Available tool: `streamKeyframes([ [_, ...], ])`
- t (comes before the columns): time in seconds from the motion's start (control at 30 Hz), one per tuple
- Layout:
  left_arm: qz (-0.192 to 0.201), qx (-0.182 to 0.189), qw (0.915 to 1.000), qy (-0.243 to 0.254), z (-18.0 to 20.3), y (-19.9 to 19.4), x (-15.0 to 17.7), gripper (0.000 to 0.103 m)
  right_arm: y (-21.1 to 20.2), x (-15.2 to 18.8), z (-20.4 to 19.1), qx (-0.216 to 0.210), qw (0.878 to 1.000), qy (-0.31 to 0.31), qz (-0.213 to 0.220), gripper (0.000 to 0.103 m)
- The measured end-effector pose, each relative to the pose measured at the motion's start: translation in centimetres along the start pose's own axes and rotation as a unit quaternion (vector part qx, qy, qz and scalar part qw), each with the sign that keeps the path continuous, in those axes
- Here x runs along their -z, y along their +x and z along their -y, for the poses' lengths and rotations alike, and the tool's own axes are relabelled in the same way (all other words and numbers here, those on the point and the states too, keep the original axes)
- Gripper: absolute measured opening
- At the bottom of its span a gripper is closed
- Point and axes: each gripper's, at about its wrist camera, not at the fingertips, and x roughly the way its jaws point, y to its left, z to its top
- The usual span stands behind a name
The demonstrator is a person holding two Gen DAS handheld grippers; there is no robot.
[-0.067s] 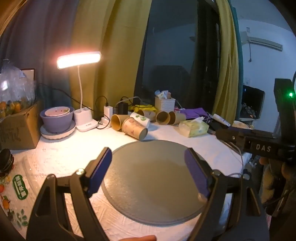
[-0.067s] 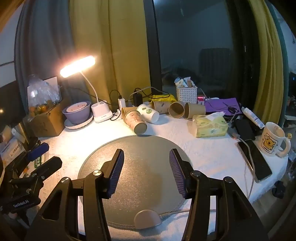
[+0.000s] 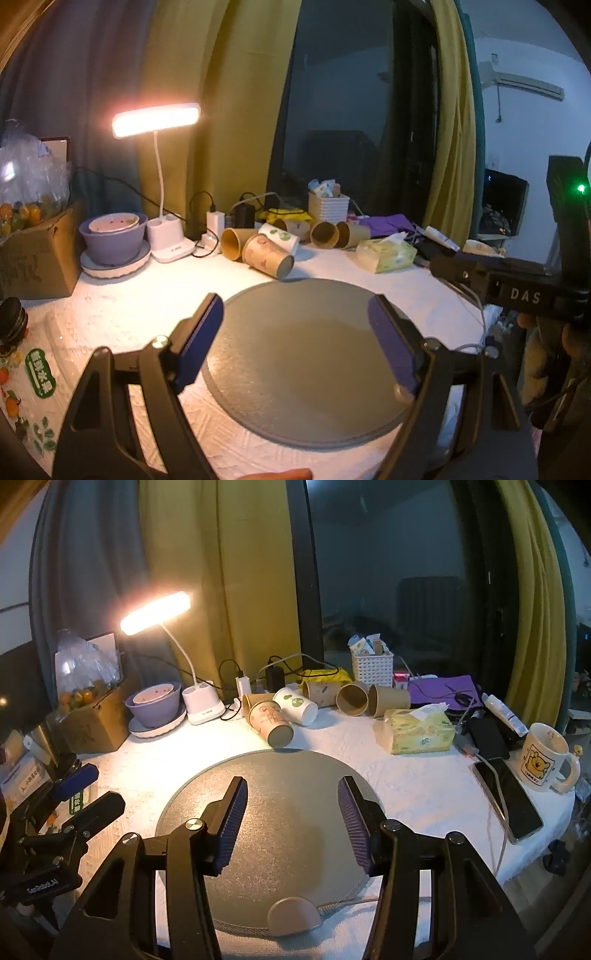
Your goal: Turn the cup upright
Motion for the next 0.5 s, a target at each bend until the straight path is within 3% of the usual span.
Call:
streamKeyframes([
  [0.5, -0.001, 0.003, 1.0, 0.004, 0.5, -0.2, 0.0, 0.082, -1.1, 0.2, 0.3, 0.011, 1.0, -0.006, 0.006, 0.054],
])
